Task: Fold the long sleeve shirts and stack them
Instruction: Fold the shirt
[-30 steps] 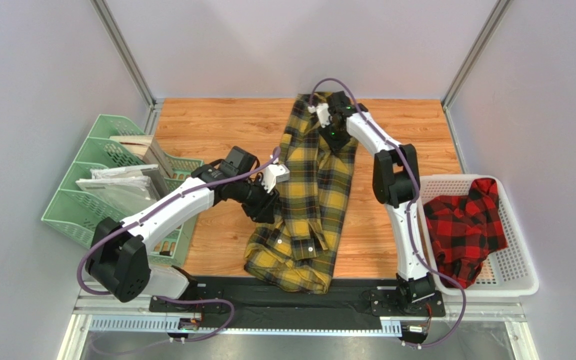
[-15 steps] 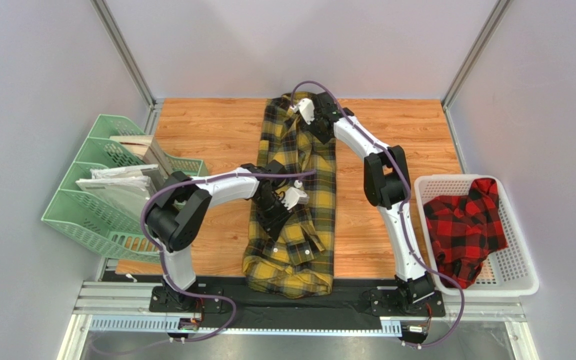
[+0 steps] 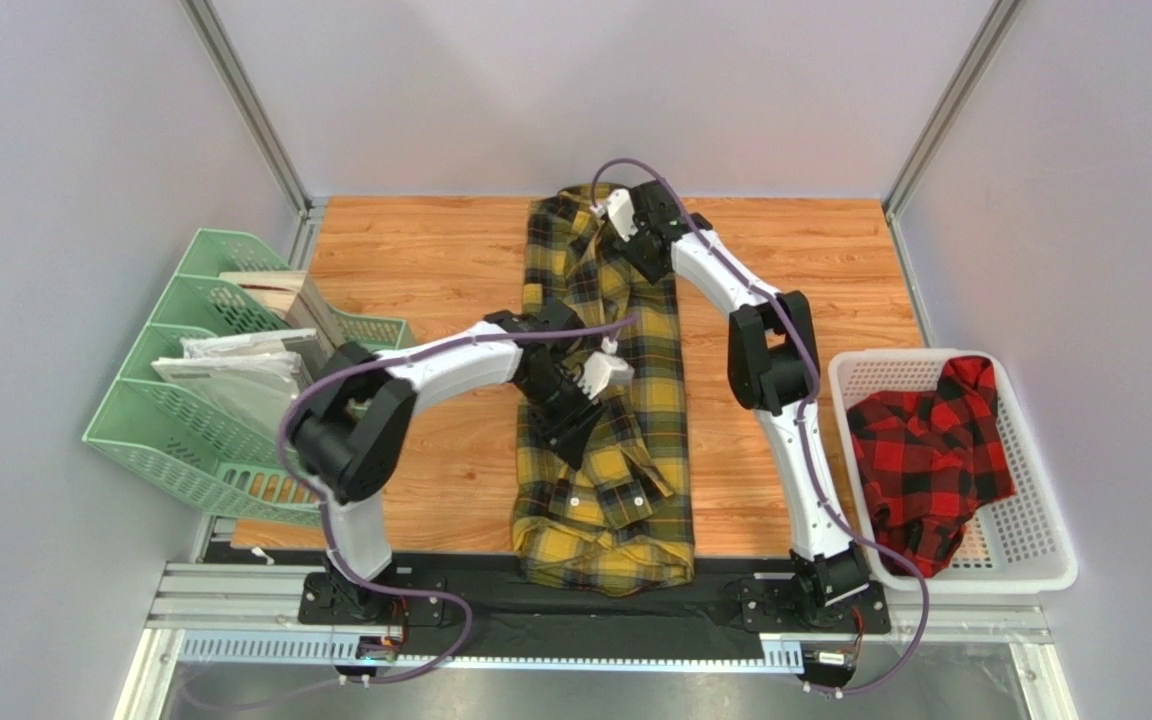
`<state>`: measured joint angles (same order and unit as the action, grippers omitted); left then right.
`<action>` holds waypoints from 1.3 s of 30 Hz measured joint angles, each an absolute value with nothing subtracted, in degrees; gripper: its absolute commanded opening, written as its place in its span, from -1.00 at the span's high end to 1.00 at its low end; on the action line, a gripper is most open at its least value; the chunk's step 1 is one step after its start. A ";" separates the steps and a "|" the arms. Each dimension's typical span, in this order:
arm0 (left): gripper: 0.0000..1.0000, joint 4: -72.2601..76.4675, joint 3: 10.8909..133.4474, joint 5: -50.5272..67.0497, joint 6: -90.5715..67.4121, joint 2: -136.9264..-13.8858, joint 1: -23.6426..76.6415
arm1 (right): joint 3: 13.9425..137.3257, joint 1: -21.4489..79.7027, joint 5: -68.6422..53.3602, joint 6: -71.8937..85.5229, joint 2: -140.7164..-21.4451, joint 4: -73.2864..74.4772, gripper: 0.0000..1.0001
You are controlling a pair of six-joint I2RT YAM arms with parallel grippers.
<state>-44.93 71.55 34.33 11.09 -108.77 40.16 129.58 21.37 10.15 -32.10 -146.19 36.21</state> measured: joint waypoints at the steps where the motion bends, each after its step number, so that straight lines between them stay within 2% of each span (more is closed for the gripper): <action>1: -0.18 -44.77 71.46 34.09 11.51 -106.02 39.99 | 128.84 21.19 9.32 -31.46 -144.97 37.08 -0.40; 2: -0.38 -44.60 71.33 33.93 11.99 -102.52 39.90 | 128.14 21.02 8.54 -30.15 -143.52 38.06 -0.43; 4: -0.51 -43.68 71.22 33.82 13.15 -93.62 39.59 | 125.51 20.51 5.67 -28.75 -138.04 39.70 -0.63; 7: -0.98 -41.10 71.66 33.43 15.68 -75.55 39.42 | 120.53 19.79 -0.30 -24.97 -125.47 40.47 -0.74; 8: -0.98 -40.49 71.94 33.41 16.73 -71.42 39.42 | 118.04 19.66 -2.46 -23.77 -120.20 39.59 -0.81; 10: -0.98 -39.35 72.14 33.34 18.79 -63.94 39.53 | 112.36 19.22 -7.55 -22.04 -108.03 37.50 -0.75; 11: -0.98 -38.79 71.94 33.10 19.99 -60.62 39.68 | 108.77 19.03 -10.33 -21.54 -101.16 35.46 -0.91; 12: -0.99 -38.20 71.46 32.88 20.99 -57.95 39.79 | 104.79 18.96 -13.37 -21.17 -94.30 33.23 -1.00; 16: -0.98 -40.71 68.53 34.04 27.81 -54.63 40.56 | 89.54 19.46 -27.64 -27.20 -72.47 29.98 -1.00; 20: -0.93 -43.00 54.37 31.00 34.52 -50.13 44.69 | 69.19 22.11 -35.42 -38.20 -58.22 33.23 -1.00; 26: -0.91 -44.69 33.63 25.32 46.48 -36.67 54.30 | 36.34 27.57 -36.32 -58.08 -47.44 45.23 -0.96; 33: -0.94 -37.78 27.79 18.59 50.94 -42.15 61.93 | 25.67 38.24 -35.97 -70.96 -33.85 50.11 -0.87; 39: -0.95 -30.81 24.58 13.17 52.42 -47.53 68.07 | 17.65 49.30 -32.60 -72.60 -31.83 47.42 -0.76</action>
<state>-30.81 24.58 13.17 52.42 -47.53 68.07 17.65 49.30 -32.60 -72.60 -31.83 47.42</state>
